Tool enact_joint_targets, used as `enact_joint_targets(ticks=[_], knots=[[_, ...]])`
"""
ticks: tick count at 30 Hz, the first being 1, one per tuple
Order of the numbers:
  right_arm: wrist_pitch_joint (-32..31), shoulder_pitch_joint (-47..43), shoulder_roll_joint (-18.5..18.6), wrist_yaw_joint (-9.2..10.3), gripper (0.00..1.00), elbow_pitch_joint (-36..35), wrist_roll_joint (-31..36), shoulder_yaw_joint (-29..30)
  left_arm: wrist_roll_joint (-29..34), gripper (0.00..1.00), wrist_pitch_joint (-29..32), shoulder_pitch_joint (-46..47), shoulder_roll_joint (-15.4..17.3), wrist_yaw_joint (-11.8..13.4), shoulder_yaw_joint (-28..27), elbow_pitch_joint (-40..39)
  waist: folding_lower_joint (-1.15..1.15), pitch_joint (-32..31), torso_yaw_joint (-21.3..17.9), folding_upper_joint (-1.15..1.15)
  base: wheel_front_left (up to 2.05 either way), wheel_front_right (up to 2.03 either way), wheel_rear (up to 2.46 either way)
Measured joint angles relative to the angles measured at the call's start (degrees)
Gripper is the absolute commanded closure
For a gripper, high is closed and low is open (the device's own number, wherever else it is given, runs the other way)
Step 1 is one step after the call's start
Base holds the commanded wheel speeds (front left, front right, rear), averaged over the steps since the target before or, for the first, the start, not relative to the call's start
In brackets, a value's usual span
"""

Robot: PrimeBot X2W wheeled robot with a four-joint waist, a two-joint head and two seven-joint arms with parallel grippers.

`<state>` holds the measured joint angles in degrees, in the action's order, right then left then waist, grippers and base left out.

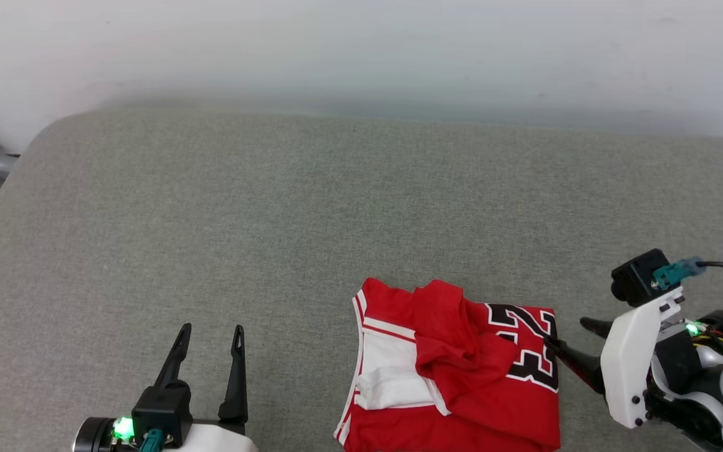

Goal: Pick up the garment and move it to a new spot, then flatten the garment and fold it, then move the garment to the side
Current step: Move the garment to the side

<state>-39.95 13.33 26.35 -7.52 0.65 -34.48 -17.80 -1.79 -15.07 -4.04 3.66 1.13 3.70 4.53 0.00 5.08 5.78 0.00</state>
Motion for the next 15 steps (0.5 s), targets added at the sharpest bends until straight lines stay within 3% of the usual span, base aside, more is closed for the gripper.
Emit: enact_joint_targets(ticks=[6, 15], knots=[[-6.77, 0.95, 0.92, 0.01, 0.00, 2.99, -4.82, -0.47, 0.00, 0.00, 0.00, 1.46, -0.21, -0.12, 0.59, -0.04, 0.00, 1.82, 1.35, 0.00, 0.00, 0.00, 0.00], [-7.21, 1.54, 0.01, 0.01, 0.00, 8.29, -6.06, -3.71, -0.40, 0.00, 0.00, 3.47, -0.48, 0.13, 1.64, -0.24, 0.00, 5.44, 3.47, 0.00, 0.00, 0.00, 0.00]])
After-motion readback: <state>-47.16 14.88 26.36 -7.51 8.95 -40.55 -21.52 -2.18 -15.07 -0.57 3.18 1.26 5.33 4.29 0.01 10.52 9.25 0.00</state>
